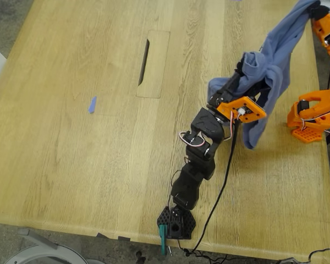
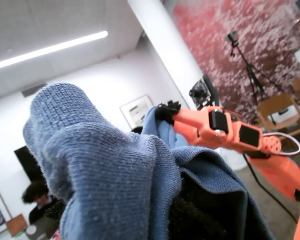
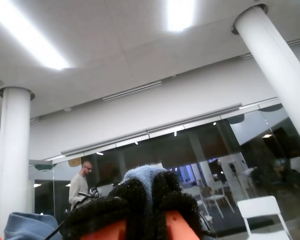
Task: Fold a T-shirt
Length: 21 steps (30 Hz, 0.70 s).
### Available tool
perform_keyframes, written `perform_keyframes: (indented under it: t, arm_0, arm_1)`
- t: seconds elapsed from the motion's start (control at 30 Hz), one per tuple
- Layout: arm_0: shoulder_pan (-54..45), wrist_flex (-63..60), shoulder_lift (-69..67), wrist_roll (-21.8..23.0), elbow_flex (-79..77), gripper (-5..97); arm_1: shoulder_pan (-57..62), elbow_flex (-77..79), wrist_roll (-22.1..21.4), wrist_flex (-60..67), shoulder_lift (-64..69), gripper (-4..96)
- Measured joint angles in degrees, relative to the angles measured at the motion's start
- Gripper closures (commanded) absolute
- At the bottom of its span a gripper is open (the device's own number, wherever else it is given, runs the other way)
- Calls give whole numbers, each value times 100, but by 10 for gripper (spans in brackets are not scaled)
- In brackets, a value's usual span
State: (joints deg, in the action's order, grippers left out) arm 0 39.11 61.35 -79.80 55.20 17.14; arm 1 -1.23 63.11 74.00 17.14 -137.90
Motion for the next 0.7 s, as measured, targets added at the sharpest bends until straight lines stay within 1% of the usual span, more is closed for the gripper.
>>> perform_keyframes:
  t: [0.13, 0.3, 0.5, 0.7]
  arm_0:
    - [62, -448, 0, 0, 0, 918]
    - [62, -967, 0, 0, 0, 918]
    - [70, -1151, 9, 44, 0, 918]
    - [413, -1151, 9, 202, 0, 918]
  arm_1:
    - [0, -360, 0, 0, 176, 915]
    - [290, -404, -62, -105, 202, 915]
    - [545, -422, -79, -114, 202, 915]
    - [642, -536, -149, -114, 202, 915]
